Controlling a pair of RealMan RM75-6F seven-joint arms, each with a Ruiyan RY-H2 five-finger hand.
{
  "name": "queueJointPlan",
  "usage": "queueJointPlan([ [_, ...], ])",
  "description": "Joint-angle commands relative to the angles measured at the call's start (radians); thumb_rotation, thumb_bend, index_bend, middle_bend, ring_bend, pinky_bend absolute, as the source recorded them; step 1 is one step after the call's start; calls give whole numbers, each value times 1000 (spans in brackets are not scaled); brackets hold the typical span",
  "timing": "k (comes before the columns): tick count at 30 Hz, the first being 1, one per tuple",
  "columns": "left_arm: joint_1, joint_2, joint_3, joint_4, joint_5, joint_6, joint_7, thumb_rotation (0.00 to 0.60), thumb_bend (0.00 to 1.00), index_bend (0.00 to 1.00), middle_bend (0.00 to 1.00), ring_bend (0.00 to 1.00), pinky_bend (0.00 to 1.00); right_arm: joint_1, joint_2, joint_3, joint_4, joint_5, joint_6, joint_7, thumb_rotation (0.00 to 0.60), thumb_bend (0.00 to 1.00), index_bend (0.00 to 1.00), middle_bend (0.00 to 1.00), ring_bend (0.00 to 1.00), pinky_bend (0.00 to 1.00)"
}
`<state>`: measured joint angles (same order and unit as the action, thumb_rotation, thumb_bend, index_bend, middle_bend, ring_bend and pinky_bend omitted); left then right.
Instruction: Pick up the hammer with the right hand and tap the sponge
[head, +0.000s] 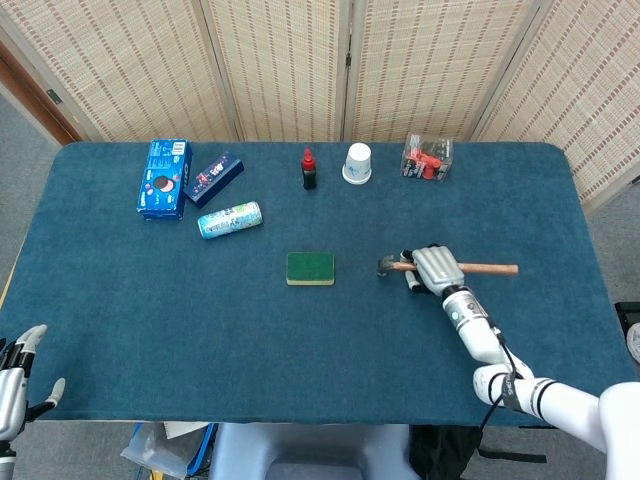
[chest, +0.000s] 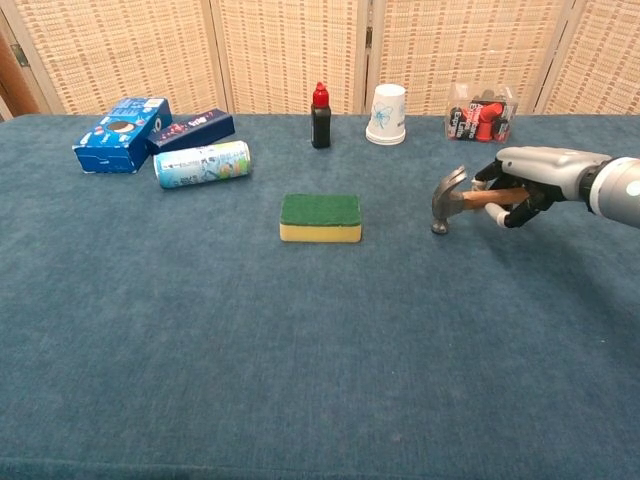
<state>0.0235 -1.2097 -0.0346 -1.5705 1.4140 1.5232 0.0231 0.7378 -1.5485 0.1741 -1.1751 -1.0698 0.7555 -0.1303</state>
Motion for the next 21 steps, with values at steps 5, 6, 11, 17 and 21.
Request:
queueJointPlan([
  [5, 2, 2, 3, -6, 5, 2, 4, 600, 317, 82, 126, 135, 1, -37, 52, -9, -62, -46, 23, 72, 600, 785, 618, 649, 479, 361],
  [6, 2, 2, 3, -7, 6, 2, 5, 600, 317, 82, 126, 134, 1, -40, 56, -9, -67, -51, 24, 85, 600, 791, 619, 652, 484, 377],
  [11, 5, 6, 4, -12, 9, 7, 6, 600, 318, 82, 126, 135, 1, -56, 68, -9, -77, -91, 35, 158, 600, 811, 635, 688, 548, 543],
  [17, 8, 11, 5, -17, 11, 8, 10, 600, 317, 82, 126, 135, 1, -64, 75, -9, -85, -130, 35, 235, 600, 814, 643, 725, 614, 633],
  [21, 7, 14, 6, -22, 14, 8, 14, 600, 318, 82, 126, 135, 1, -66, 78, -4, -97, -147, 36, 279, 600, 816, 653, 749, 653, 689],
])
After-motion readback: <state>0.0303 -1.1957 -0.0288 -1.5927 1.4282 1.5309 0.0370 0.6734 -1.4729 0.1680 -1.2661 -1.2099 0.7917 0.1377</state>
